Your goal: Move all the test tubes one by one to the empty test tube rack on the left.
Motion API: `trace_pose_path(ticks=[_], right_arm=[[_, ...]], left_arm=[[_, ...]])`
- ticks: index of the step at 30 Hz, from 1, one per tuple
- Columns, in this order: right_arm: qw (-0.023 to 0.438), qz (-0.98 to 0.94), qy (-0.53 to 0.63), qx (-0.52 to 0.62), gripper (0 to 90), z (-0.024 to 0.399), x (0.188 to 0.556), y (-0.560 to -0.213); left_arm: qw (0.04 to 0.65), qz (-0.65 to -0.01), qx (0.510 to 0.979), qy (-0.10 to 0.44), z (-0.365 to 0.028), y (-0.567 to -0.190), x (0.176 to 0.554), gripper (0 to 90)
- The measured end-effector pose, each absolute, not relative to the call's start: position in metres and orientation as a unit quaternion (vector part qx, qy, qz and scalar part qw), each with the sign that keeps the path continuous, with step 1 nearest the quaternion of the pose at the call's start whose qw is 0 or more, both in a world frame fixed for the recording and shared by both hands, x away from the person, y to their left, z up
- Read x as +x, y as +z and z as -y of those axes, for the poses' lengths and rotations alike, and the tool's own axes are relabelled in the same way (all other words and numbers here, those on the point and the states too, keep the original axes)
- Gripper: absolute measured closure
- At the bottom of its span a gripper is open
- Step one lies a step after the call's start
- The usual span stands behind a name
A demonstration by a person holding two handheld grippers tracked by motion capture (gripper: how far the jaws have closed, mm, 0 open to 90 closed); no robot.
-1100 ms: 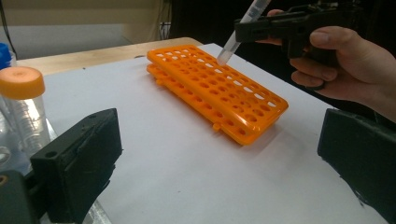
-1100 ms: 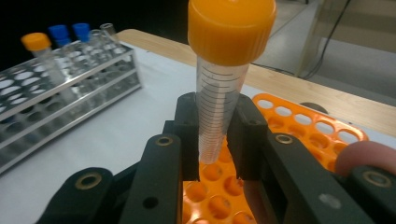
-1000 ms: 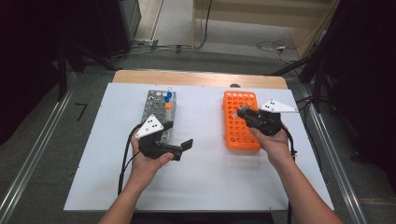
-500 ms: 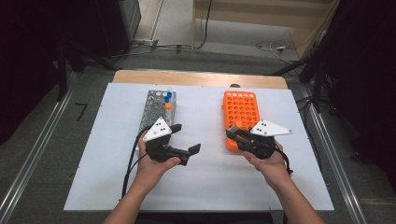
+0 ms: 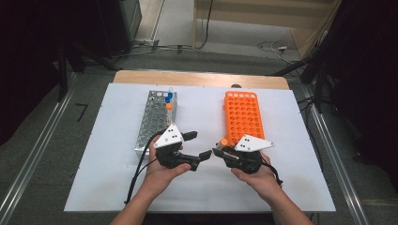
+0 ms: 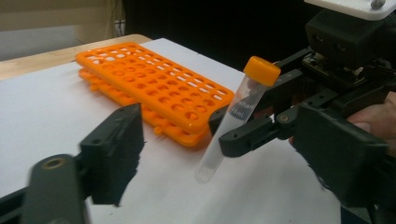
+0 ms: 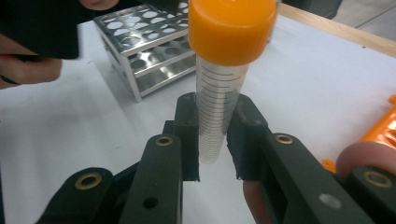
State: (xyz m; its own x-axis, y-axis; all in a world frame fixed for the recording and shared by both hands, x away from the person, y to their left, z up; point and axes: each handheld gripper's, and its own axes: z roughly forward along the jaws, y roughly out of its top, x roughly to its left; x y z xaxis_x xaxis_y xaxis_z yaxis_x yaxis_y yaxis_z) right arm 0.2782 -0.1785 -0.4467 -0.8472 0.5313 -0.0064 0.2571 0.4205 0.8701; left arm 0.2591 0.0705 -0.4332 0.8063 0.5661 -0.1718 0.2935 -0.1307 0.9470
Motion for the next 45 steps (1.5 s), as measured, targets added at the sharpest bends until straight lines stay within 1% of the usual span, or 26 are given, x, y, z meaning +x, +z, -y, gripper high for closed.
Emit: trace_pose_path(ticks=[5, 9, 14, 18, 21, 23, 28, 35, 36, 41, 45], right_arm=[[0.131, -0.837, 0.483, 0.221, 72.1, 0.169, 0.272, -0.447], [0.124, -0.838, 0.485, 0.218, 72.1, 0.166, 0.270, -0.447], [0.118, -0.841, 0.484, 0.211, 72.1, 0.162, 0.268, -0.447], [0.112, -0.844, 0.483, 0.206, 72.1, 0.160, 0.266, -0.447], [0.109, -0.846, 0.481, 0.201, 72.1, 0.157, 0.265, -0.448], [0.105, -0.847, 0.481, 0.201, 72.1, 0.157, 0.264, -0.448], [0.099, -0.847, 0.483, 0.200, 71.7, 0.157, 0.264, -0.449], [0.102, -0.845, 0.486, 0.199, 70.7, 0.157, 0.264, -0.448], [0.103, -0.845, 0.486, 0.198, 70.1, 0.158, 0.264, -0.447], [0.094, -0.843, 0.492, 0.196, 58.0, 0.163, 0.265, -0.446], [0.101, -0.837, 0.500, 0.197, 43.9, 0.172, 0.267, -0.445]], left_arm=[[0.597, -0.268, 0.748, 0.110, -0.066, -0.433, 0.256, 36.5], [0.597, -0.259, 0.752, 0.103, -0.063, -0.432, 0.255, 47.5], [0.595, -0.247, 0.759, 0.093, -0.058, -0.434, 0.256, 56.1], [0.589, -0.244, 0.764, 0.096, -0.053, -0.436, 0.255, 59.8], [0.585, -0.245, 0.768, 0.094, -0.052, -0.438, 0.256, 60.9], [0.585, -0.241, 0.769, 0.093, -0.051, -0.438, 0.256, 65.0], [0.586, -0.241, 0.767, 0.105, -0.052, -0.437, 0.255, 69.6], [0.589, -0.238, 0.762, 0.124, -0.053, -0.435, 0.252, 70.9], [0.591, -0.240, 0.760, 0.124, -0.053, -0.435, 0.252, 71.0], [0.604, -0.252, 0.745, 0.131, -0.062, -0.431, 0.255, 71.0], [0.605, -0.262, 0.739, 0.140, -0.069, -0.429, 0.258, 71.0]])
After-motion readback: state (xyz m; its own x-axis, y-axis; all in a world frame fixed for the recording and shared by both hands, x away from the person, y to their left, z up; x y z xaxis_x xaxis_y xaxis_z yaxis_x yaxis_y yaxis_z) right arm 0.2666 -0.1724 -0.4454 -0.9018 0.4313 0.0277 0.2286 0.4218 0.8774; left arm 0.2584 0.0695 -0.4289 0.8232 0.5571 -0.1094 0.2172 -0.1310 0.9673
